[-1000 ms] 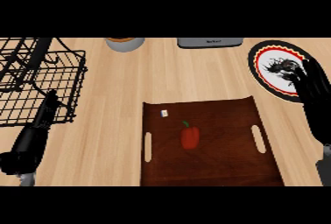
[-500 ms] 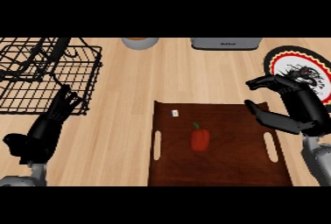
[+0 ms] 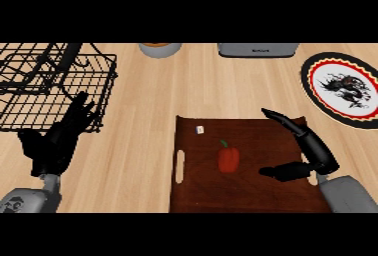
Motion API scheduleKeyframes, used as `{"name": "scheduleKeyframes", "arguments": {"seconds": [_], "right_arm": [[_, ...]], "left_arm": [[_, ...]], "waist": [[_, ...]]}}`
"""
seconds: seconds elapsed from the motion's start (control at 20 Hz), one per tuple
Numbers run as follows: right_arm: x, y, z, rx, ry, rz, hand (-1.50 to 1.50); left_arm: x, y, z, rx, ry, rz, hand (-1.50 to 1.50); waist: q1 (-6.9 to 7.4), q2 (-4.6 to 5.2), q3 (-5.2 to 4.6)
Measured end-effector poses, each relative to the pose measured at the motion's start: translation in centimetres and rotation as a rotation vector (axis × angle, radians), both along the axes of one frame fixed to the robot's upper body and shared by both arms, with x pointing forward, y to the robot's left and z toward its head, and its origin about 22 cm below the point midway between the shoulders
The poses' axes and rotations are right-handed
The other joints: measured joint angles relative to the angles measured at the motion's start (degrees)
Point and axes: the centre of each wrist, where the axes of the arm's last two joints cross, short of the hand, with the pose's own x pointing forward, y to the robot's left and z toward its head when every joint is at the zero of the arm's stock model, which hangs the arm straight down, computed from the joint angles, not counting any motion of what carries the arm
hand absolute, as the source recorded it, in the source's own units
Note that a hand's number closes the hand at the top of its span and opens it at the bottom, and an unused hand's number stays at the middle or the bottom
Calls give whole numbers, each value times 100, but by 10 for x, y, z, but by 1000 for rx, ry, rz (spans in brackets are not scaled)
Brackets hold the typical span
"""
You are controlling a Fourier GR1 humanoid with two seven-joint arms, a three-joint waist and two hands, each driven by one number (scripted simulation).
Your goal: Pick the bell pepper from the tray and place it in the plate
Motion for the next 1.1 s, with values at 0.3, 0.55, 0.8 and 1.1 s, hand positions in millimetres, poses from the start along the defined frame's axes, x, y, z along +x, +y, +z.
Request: {"name": "scheduleKeyframes", "arguments": {"seconds": [0.3,0.55,0.8,1.1], "right_arm": [[6,3,11,-178,11,59,-150],[9,19,32,-279,42,95,-150],[10,42,41,-412,107,141,-150],[14,58,46,-587,130,136,-150]], "left_arm": [[4,2,-1,-12,22,-6,0],[5,3,0,-14,27,-4,0],[9,2,-2,-15,23,-6,0],[10,0,-3,-20,26,-10,0]], "waist": [[-37,-35,-3],[-56,-37,-14],[-54,-45,-8],[-45,-32,-16]]}}
